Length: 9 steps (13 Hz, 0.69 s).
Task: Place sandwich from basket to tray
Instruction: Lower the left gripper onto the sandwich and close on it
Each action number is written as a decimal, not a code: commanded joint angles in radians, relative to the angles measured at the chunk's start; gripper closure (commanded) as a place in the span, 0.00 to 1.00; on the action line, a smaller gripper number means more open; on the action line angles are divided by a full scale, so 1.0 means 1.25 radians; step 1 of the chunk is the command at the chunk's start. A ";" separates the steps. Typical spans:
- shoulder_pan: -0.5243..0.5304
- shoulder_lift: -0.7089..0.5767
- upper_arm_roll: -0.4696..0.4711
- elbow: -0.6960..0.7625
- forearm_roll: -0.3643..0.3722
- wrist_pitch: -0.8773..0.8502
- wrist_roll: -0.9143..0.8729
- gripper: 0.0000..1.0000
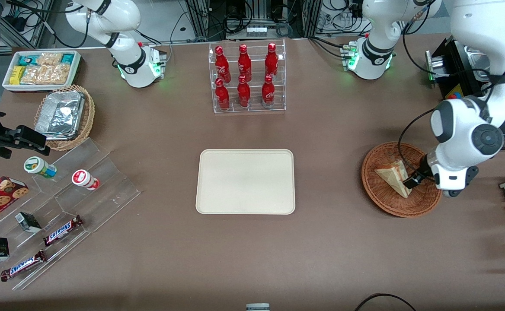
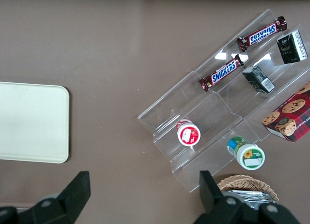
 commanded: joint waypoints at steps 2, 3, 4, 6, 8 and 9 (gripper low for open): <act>-0.011 0.025 0.000 -0.045 -0.007 0.104 -0.036 0.00; -0.011 0.035 -0.002 -0.057 -0.009 0.128 -0.036 0.00; -0.015 0.046 -0.002 -0.059 -0.018 0.133 -0.036 0.00; -0.022 0.057 -0.002 -0.061 -0.024 0.133 -0.036 0.00; -0.029 0.067 -0.002 -0.059 -0.024 0.133 -0.036 0.08; -0.030 0.068 -0.002 -0.059 -0.024 0.128 -0.028 0.28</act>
